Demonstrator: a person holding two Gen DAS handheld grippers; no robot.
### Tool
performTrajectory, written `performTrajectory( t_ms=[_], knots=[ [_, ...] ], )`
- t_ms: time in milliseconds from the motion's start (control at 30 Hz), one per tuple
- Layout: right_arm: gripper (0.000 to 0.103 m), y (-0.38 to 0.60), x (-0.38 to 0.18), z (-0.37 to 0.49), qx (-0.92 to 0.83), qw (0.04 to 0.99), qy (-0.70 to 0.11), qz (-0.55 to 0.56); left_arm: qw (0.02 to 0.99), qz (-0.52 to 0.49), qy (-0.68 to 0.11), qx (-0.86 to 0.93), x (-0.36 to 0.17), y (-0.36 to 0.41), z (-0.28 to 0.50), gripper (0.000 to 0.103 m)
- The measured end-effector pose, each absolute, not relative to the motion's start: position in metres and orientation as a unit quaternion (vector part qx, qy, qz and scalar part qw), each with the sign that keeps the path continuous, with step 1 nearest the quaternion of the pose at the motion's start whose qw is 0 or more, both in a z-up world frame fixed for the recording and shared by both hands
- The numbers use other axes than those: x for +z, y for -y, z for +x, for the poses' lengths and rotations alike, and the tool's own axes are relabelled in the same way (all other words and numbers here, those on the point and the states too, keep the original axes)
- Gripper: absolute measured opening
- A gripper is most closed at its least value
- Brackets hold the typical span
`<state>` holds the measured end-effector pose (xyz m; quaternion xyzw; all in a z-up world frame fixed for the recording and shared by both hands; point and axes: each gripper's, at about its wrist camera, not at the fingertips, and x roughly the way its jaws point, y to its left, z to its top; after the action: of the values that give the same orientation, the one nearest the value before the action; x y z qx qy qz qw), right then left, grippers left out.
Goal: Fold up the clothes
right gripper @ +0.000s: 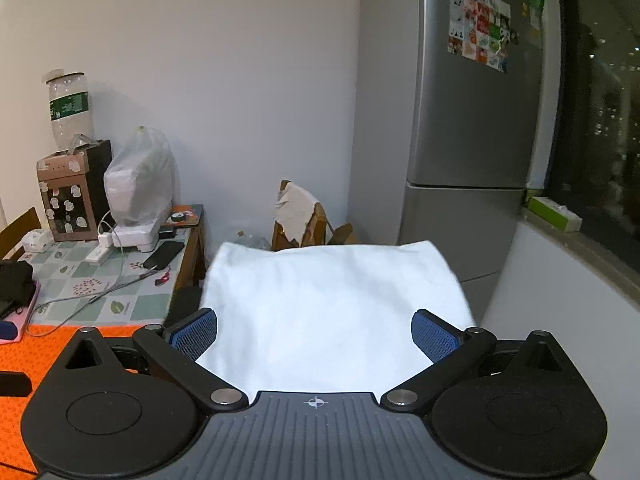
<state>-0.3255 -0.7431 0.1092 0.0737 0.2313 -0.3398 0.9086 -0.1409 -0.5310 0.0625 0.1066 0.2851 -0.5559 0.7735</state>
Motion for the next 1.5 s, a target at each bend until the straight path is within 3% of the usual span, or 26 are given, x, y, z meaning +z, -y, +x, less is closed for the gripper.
performTrajectory(
  t_ms=[233,767,1200,1500],
  knots=[
    [0.103,0.649,0.11,-0.312,-0.367,0.903,-0.201,0.093,0.781,0.124,-0.248,-0.56,0.063,0.445,-0.127,0.103],
    [0.103,0.448,0.074,-0.234,-0.368,0.896,-0.211,0.134,0.804,0.138,-0.272,-0.511,0.045,0.242,-0.058,0.103],
    [0.103,0.366,0.049,-0.157,-0.278,0.918,-0.26,0.109,0.867,0.141,-0.3,-0.373,0.007,0.117,-0.016,0.103],
    [0.103,0.328,0.026,-0.122,-0.213,0.929,-0.286,0.102,0.892,0.112,-0.325,-0.293,-0.005,0.079,-0.016,0.103]
  ],
)
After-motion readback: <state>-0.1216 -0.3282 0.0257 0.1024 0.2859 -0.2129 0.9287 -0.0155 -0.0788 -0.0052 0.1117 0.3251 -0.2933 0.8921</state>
